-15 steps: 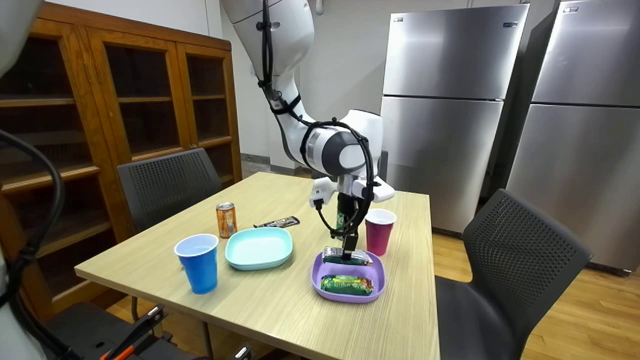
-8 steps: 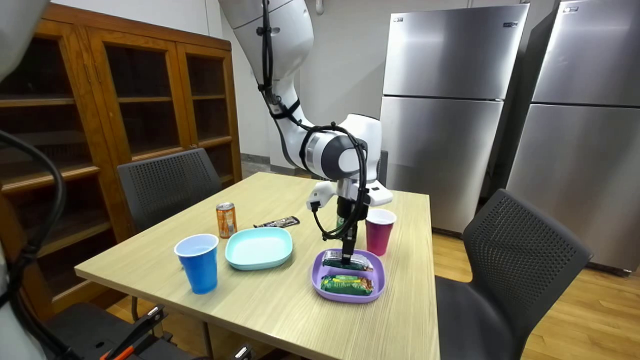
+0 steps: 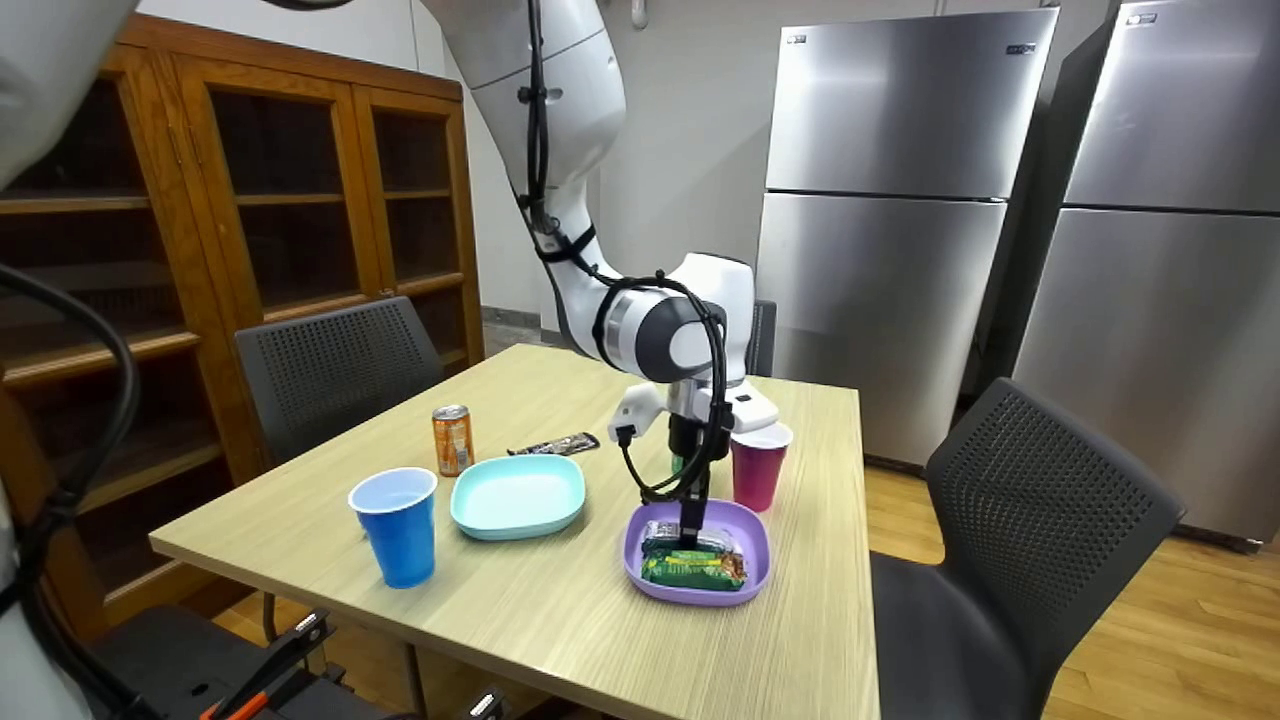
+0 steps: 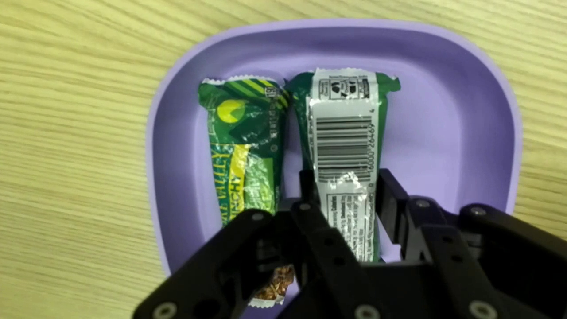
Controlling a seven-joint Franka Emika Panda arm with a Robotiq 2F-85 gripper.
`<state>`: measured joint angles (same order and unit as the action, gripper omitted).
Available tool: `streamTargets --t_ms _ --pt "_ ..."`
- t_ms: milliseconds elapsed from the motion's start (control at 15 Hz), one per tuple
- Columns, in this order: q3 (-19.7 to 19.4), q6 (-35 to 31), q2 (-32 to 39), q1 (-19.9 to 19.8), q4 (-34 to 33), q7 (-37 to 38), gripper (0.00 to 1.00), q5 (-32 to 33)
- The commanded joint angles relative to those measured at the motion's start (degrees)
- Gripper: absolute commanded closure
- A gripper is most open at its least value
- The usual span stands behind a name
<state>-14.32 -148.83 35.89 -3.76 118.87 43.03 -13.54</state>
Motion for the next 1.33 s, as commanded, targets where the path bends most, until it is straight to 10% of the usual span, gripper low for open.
streamTargets --t_ms 0,467,1267 --pt "-0.8 -0.4 0.1 1.1 -0.2 1.7 0.38 0.8" --pt "-2.6 1.8 -4.5 1.9 1.3 0.5 0.00 3.3" --pt "-1.1 1.8 -10.4 0.8 0.7 -4.9 0.00 7.8"
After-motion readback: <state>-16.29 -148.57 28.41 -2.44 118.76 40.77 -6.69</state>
